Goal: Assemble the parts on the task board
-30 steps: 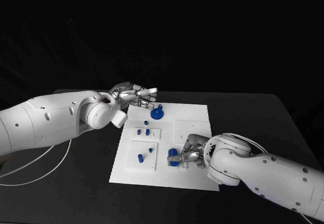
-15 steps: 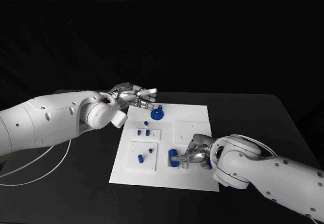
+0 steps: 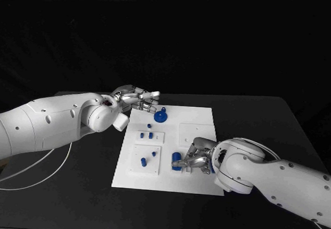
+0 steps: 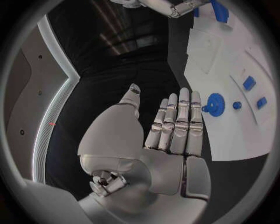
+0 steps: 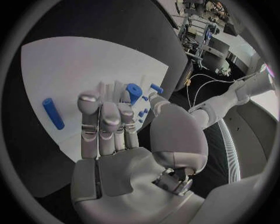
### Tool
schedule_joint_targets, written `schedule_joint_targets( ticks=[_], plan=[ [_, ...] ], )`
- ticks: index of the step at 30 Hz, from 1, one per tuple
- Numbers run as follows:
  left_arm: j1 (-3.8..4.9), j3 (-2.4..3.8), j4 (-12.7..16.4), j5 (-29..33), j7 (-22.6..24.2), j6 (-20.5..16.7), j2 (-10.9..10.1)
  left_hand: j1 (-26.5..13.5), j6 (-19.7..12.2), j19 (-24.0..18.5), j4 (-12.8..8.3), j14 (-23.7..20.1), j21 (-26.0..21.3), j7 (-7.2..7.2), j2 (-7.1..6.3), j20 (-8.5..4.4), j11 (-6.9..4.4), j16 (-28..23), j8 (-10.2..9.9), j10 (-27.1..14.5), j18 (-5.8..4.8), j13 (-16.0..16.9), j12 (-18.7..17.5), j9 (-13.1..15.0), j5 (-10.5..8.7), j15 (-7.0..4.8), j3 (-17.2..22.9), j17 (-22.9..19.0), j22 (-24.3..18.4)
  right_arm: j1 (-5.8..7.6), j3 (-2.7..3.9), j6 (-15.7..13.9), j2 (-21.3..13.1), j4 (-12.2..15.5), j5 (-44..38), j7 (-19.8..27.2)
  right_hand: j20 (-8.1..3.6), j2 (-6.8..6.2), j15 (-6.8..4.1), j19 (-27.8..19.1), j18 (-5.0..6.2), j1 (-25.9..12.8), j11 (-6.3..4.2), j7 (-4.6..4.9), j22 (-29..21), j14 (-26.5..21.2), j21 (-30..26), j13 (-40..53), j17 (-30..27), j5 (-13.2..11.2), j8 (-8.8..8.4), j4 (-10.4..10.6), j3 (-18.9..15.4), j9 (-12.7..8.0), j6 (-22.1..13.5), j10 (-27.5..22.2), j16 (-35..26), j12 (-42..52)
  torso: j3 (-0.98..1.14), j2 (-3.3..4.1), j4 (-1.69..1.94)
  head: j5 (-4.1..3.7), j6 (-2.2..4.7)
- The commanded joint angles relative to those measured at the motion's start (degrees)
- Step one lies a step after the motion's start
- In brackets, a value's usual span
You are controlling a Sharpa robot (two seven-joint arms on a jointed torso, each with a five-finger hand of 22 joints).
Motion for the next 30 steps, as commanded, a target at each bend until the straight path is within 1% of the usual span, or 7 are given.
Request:
schedule_joint_targets(
  ticks=[1, 7, 12, 13, 18, 22, 30],
  plan=[
    [0.07, 0.03, 0.0, -0.4, -0.3, 0.6, 0.1, 0.4, -0.5, -0.3, -0.4, -0.5, -0.4, 0.03, 0.28, 0.25, 0.01, -0.3, -0.1, -0.5, -0.25, 0.0, -0.2, 0.0, -0.07, -0.04, 0.0, 0.0, 0.0, -0.06, 0.02, 1.0, 0.4, 0.0, 1.0, 1.0, -0.18, 0.28, -0.27, 2.9, 0.00, 0.3, 0.01, -0.10, 0.6, 0.2, 0.0, -0.1, 0.1, -0.1, 0.29, -0.2, 0.5, 0.1, -0.2, -0.4, -0.4, -0.3, -0.07, -0.02, 0.01, -0.07, -0.05],
    [0.07, 0.03, 0.0, -0.4, -0.5, 0.7, 0.2, 0.4, -0.5, -0.3, -0.7, -0.5, -0.3, 0.02, 0.48, 0.25, 0.01, -0.3, -0.1, -0.5, -0.24, 0.0, -0.2, 0.0, -0.07, -0.03, -0.1, 0.1, 0.0, -0.07, 0.02, 0.5, 0.7, -0.2, -0.2, 1.3, -0.21, 0.83, -0.29, 2.9, -0.03, 2.7, -0.08, -0.19, 0.7, 0.2, 0.0, -0.2, 0.1, -0.1, 0.31, -2.9, 3.0, 0.1, -0.1, -0.4, -0.4, -0.3, -0.07, -0.01, 0.04, -0.09, -0.07],
    [0.07, 0.03, 0.0, -0.4, -0.7, 0.7, 0.1, 0.4, -0.5, -0.3, -0.7, -0.5, -0.3, 0.02, 0.48, 0.25, 0.01, -0.3, -0.1, -0.5, -0.24, 0.0, -0.2, 0.0, -0.07, -0.03, -0.1, 0.1, 0.0, -0.07, 0.02, 0.1, 0.5, -0.6, -3.4, -0.7, -0.27, 2.56, -0.41, 3.0, -0.16, 7.3, -0.34, -0.44, 0.7, 0.2, 0.1, -0.2, 0.2, -0.1, 0.23, -8.0, 7.6, 0.0, -0.2, -0.4, -0.4, -0.3, -0.04, 0.00, 0.07, 0.03, 0.05],
    [0.07, 0.03, 0.0, -0.5, -0.7, 0.6, 0.1, 0.4, -0.5, -0.3, -0.7, -0.5, -0.3, 0.02, 0.48, 0.25, 0.01, -0.3, -0.1, -0.5, -0.24, 0.0, -0.2, 0.0, -0.07, -0.03, -0.1, 0.1, 0.0, -0.07, 0.02, 0.3, 0.5, -0.7, -3.7, -0.9, -0.28, 3.07, -0.43, 3.0, -0.19, 8.5, -0.40, -0.41, 0.7, 0.2, 0.1, -0.2, 0.1, 0.1, 0.23, -10.3, 10.1, 0.0, -0.2, -0.4, -0.5, -0.3, -0.05, 0.00, 0.04, 0.05, 0.06],
    [0.07, 0.02, 0.0, -0.5, -0.9, 0.6, 0.1, 0.4, -0.5, -0.3, -1.0, -0.5, -0.3, 0.03, 0.72, 0.26, 0.01, -0.3, -0.1, -0.5, -0.23, 0.0, -0.2, 0.0, -0.07, -0.03, -0.2, 0.1, 0.0, -0.07, 0.02, 1.2, 0.3, -1.0, -4.4, -1.5, -0.07, 4.00, -0.30, 2.9, -0.10, 4.1, -0.33, -0.40, 0.7, 0.2, -0.1, -0.4, -0.2, 0.1, 0.27, -17.0, 14.4, 0.0, -0.1, -0.6, -0.6, 0.0, -0.08, -0.02, 0.01, 0.12, 0.07],
    [0.07, 0.02, 0.0, -0.5, -0.9, 0.7, 0.1, 0.4, -0.5, -0.3, -1.0, -0.5, -0.3, 0.03, 0.72, 0.26, 0.01, -0.3, -0.1, -0.5, -0.23, 0.0, -0.2, 0.0, -0.07, -0.03, -0.2, 0.1, 0.0, -0.07, 0.02, 1.2, 0.4, -1.0, -4.6, -1.5, -0.02, 4.39, -0.24, 2.9, -0.11, 2.8, -0.28, -0.50, 0.7, 0.2, -0.1, -0.6, -0.3, 0.2, 0.28, -18.4, 14.4, 0.0, 0.0, -0.6, -0.4, 0.2, 0.00, 0.02, -0.02, 0.15, 0.06],
    [0.07, 0.02, 0.0, -0.5, -1.0, 0.7, 0.1, 0.3, -0.5, -0.3, -1.3, -0.5, -0.3, 0.02, 0.98, 0.27, 0.01, -0.3, -0.1, -0.5, -0.23, 0.0, -0.2, 0.0, -0.07, -0.02, -0.3, 0.1, 0.0, -0.08, 0.02, 0.5, 0.6, -1.4, -4.8, -1.6, -0.07, 4.78, -0.27, 3.0, -0.18, 1.5, -0.34, -0.59, 0.8, 0.3, 0.3, -0.5, -0.3, 0.1, 0.27, -17.3, 14.7, 0.0, 0.1, -0.3, -0.2, 0.5, 0.00, 0.01, 0.05, 0.05, -0.04]
  ],
)
